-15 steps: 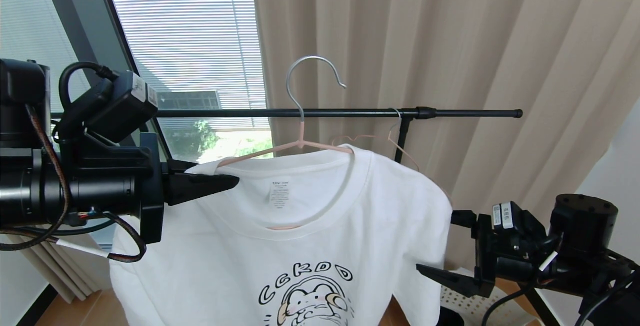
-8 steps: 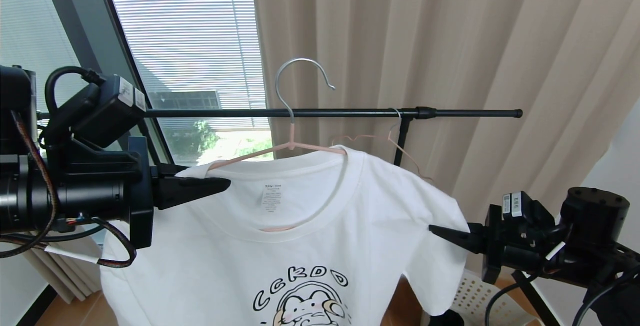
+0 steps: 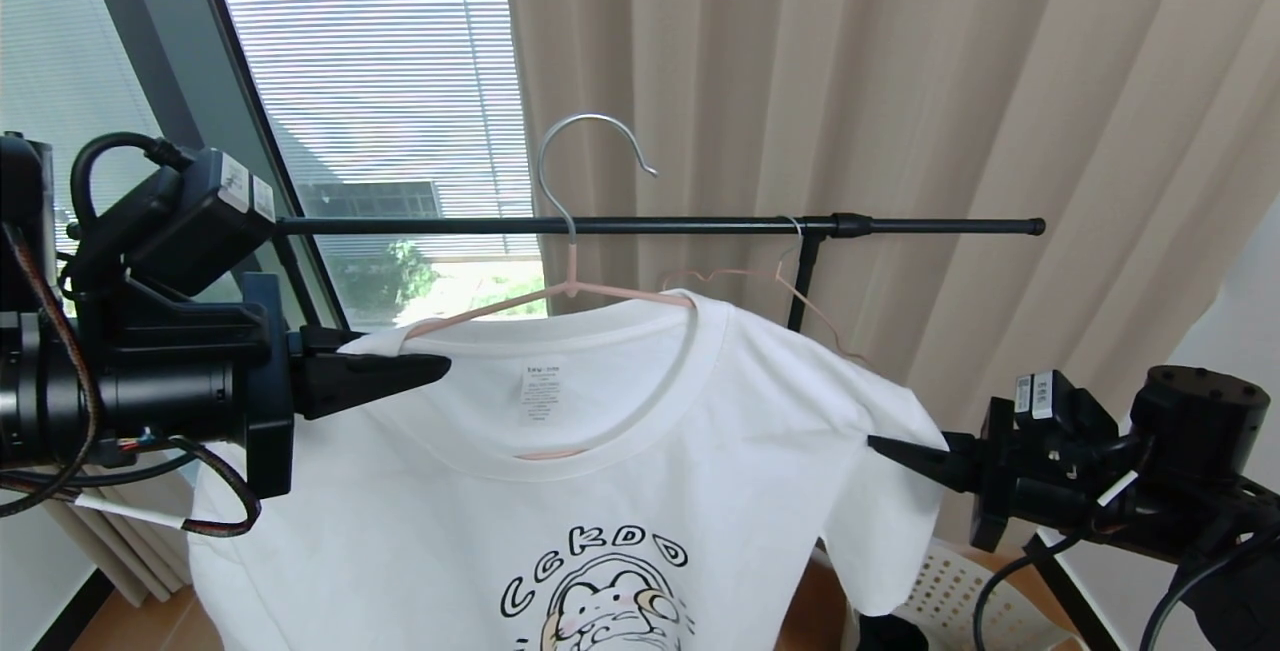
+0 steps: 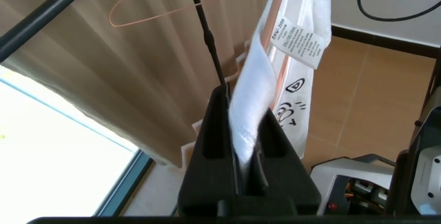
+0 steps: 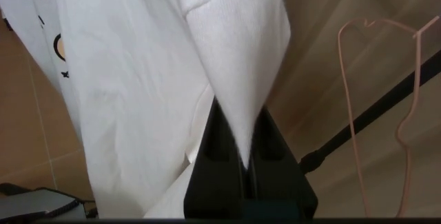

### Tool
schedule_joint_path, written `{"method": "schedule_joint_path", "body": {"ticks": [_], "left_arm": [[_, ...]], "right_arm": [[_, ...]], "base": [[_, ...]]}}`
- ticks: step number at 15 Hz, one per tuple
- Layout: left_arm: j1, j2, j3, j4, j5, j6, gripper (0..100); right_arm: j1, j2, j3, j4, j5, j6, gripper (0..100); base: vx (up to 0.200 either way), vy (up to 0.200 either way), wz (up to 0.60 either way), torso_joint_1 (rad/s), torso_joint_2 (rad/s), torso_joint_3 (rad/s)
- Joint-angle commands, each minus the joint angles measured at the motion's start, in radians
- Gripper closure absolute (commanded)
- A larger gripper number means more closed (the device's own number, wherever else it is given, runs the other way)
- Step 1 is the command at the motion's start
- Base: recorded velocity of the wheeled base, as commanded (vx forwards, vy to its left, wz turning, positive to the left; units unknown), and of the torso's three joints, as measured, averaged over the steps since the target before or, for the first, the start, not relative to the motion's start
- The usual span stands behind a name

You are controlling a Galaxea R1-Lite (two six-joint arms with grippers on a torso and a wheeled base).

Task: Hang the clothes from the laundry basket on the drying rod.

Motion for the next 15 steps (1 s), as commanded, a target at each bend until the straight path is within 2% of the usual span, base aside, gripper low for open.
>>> {"method": "schedule_joint_path", "body": {"ticks": [1, 10, 11, 15], "left_arm": [[0.002, -0.001, 0.0, 0.0, 0.0, 0.0, 100], [0.012, 0.002, 0.006, 0.0, 0.0, -0.008, 100], [0.014, 0.005, 0.006, -0.002, 0.0, -0.012, 100], [0.039, 0.005, 0.006, -0.002, 0.002, -0.029, 100]], "right_arm": [[-0.007, 0.002, -0.004, 0.0, 0.002, 0.0, 100], [-0.007, -0.004, -0.001, 0.003, 0.002, 0.006, 100], [-0.007, -0.005, -0.001, 0.001, 0.002, 0.004, 0], [-0.004, -0.031, 0.013, 0.0, 0.002, 0.001, 0]], "base": [[0.0, 0.0, 0.0, 0.0, 0.0, 0.0], [0.0, 0.0, 0.0, 0.0, 0.0, 0.0], [0.0, 0.0, 0.0, 0.0, 0.0, 0.0], [0.0, 0.0, 0.0, 0.0, 0.0, 0.0]]}}
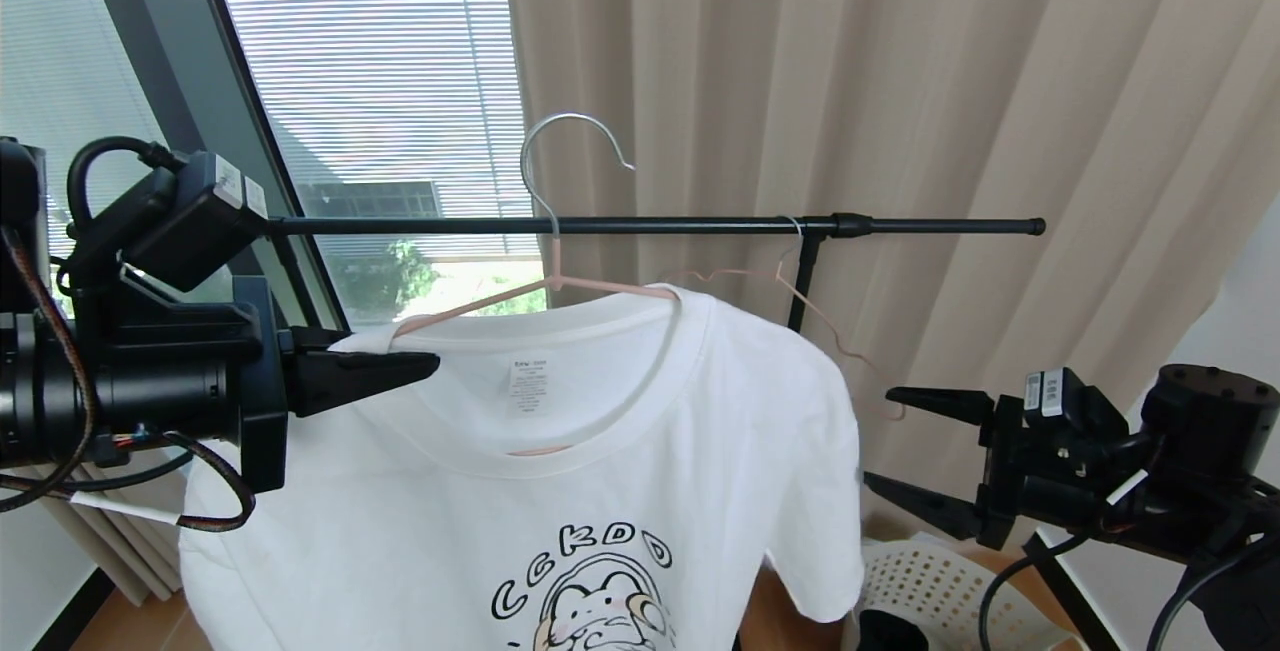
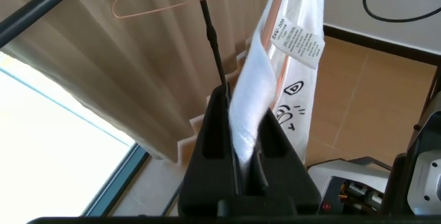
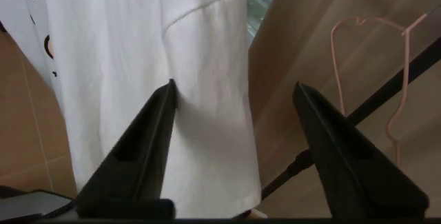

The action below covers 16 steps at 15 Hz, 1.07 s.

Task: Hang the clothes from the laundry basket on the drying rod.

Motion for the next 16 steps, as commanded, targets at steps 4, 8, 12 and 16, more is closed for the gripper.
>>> {"method": "schedule_joint_path", "body": {"ticks": [4, 8, 12, 16], "left_arm": [[0.066, 0.025, 0.002, 0.001, 0.0, -0.001, 100], [0.094, 0.062, -0.002, -0.042, 0.006, -0.09, 100], [0.087, 0.12, -0.005, -0.119, 0.13, -0.182, 100], [0.074, 0.2, -0.051, -0.13, 0.193, -0.256, 100]], "right_arm": [[0.042, -0.095, 0.018, 0.001, -0.036, -0.006, 0], [0.149, -0.131, -0.006, 0.001, -0.312, 0.05, 0], [0.233, -0.197, -0.042, 0.008, -0.467, 0.165, 0], [0.238, -0.208, -0.043, 0.008, -0.473, 0.171, 0]], "base": [[0.0, 0.0, 0.0, 0.0, 0.0, 0.0], [0.0, 0.0, 0.0, 0.0, 0.0, 0.0], [0.0, 0.0, 0.0, 0.0, 0.0, 0.0], [0.0, 0.0, 0.0, 0.0, 0.0, 0.0]]}}
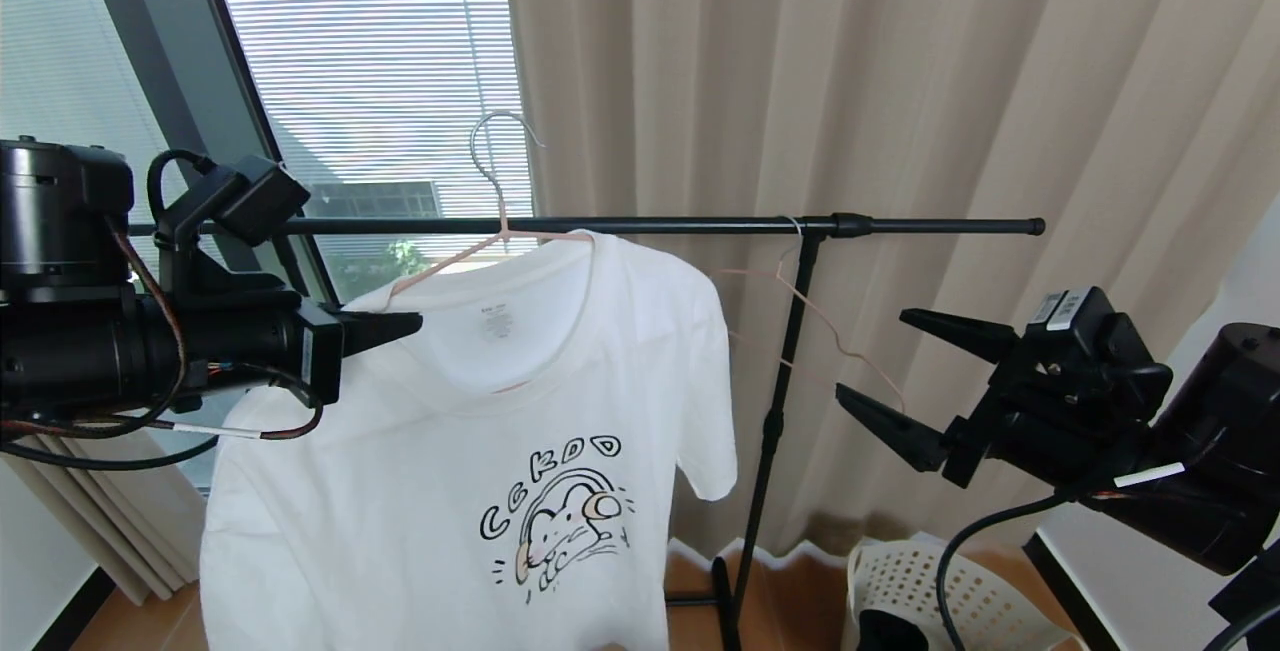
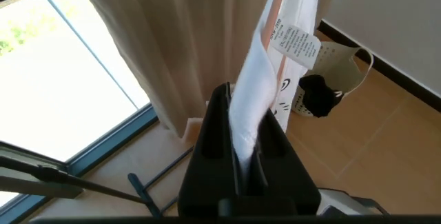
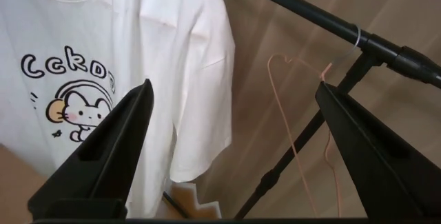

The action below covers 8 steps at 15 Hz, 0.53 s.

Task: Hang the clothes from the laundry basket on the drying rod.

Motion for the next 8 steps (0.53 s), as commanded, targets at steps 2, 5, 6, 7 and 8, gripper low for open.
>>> {"method": "schedule_joint_path", "body": {"ticks": [2, 5, 6, 7, 8], "left_arm": [[-0.008, 0.093, -0.047, -0.01, 0.034, -0.039, 100], [-0.008, 0.15, -0.027, -0.117, 0.037, -0.039, 100], [-0.01, 0.167, -0.023, -0.146, 0.044, -0.041, 100], [-0.01, 0.185, -0.02, -0.165, 0.061, -0.041, 100], [-0.011, 0.199, -0.016, -0.168, 0.084, -0.039, 100]], "right_arm": [[0.002, -0.008, -0.001, 0.001, -0.001, 0.0, 0], [0.002, -0.006, -0.002, 0.001, -0.001, 0.0, 0], [0.002, -0.006, -0.002, 0.001, -0.001, 0.0, 0], [0.0, -0.006, -0.002, 0.0, -0.001, 0.0, 0], [0.002, -0.006, -0.002, 0.0, -0.002, 0.0, 0]], "base": [[0.0, 0.0, 0.0, 0.0, 0.0, 0.0], [0.0, 0.0, 0.0, 0.0, 0.0, 0.0], [0.0, 0.0, 0.0, 0.0, 0.0, 0.0], [0.0, 0.0, 0.0, 0.0, 0.0, 0.0], [0.0, 0.0, 0.0, 0.0, 0.0, 0.0]]}}
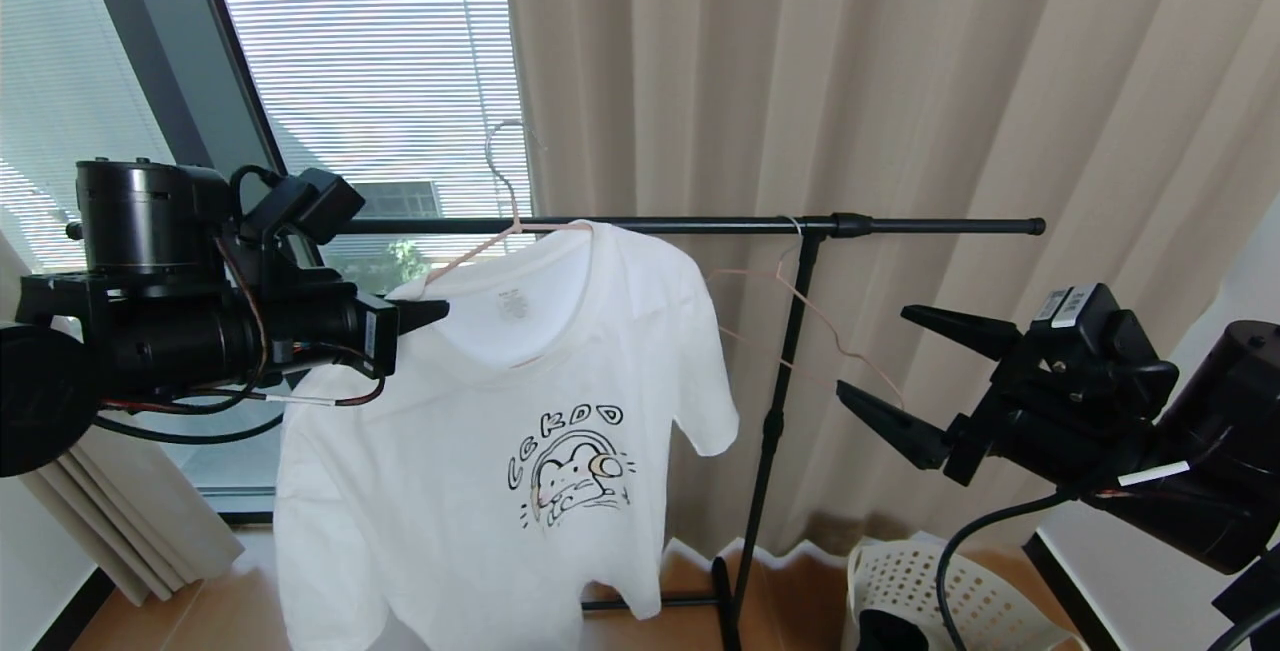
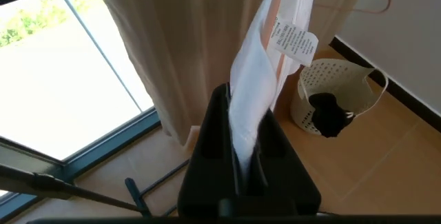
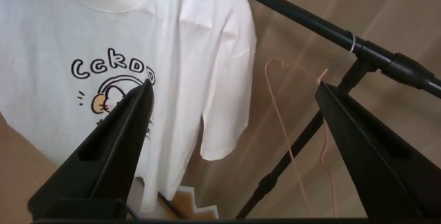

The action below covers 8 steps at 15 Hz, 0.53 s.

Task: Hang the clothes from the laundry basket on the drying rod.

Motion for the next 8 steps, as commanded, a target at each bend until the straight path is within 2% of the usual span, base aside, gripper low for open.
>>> {"method": "schedule_joint_path", "body": {"ticks": [1, 3, 8], "left_arm": [[-0.002, 0.052, 0.006, -0.006, 0.017, 0.001, 100], [0.0, 0.076, 0.006, -0.043, 0.02, -0.002, 100], [-0.012, 0.17, 0.006, -0.186, 0.077, -0.099, 100]], "right_arm": [[-0.001, 0.001, 0.0, -0.001, 0.001, 0.0, 0], [0.0, 0.001, 0.0, -0.001, 0.0, 0.0, 0], [0.0, 0.004, 0.002, -0.001, 0.0, 0.0, 0]], "base": [[0.0, 0.0, 0.0, 0.0, 0.0, 0.0], [0.0, 0.0, 0.0, 0.0, 0.0, 0.0], [0.0, 0.0, 0.0, 0.0, 0.0, 0.0]]}}
